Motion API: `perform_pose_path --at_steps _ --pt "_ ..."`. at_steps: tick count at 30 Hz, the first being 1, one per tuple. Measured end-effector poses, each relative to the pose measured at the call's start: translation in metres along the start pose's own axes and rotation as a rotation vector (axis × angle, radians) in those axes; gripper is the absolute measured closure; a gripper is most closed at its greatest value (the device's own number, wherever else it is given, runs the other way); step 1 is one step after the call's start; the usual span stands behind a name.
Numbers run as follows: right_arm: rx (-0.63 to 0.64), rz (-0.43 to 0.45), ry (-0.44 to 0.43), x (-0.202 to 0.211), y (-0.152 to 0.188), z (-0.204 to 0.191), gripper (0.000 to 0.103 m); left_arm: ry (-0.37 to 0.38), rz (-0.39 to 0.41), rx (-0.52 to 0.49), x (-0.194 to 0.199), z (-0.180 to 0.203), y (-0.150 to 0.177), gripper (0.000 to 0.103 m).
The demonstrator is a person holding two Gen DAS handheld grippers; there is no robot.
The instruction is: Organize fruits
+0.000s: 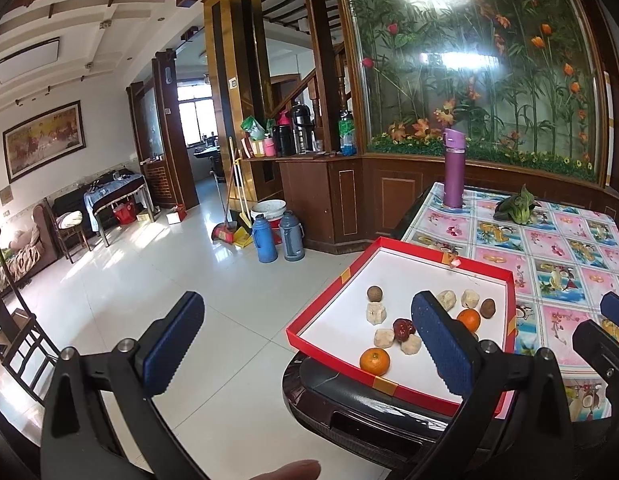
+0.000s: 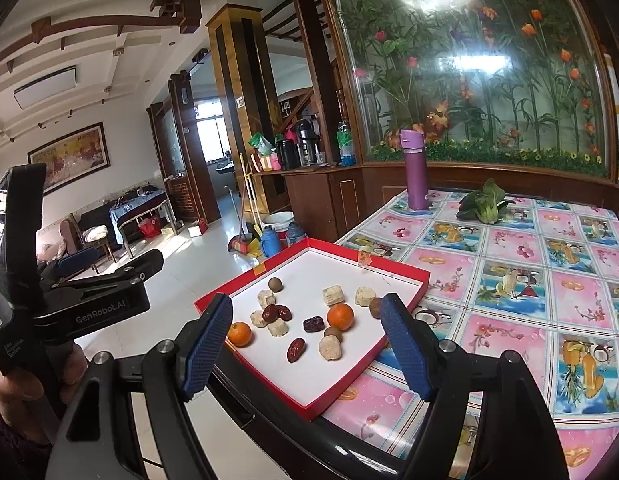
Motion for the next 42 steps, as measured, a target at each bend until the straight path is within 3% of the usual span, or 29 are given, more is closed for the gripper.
perform_pose_path --at_steps 42 --pt "0.010 -0.038 0.019 -0.006 0.006 -0.012 0.027 0.051 -0.016 0.033 0.009 -0.007 0.012 0.000"
Point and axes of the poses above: each gripper's, at about its wrist camera, not at the fingertips, and x roughly against the way its jaws point, z to its right, y to its underside, the point moved 9 cm from there along -x, roughly the way its jaws point, and after that the axes turned 1 degree about x, right-handed, at the moved point
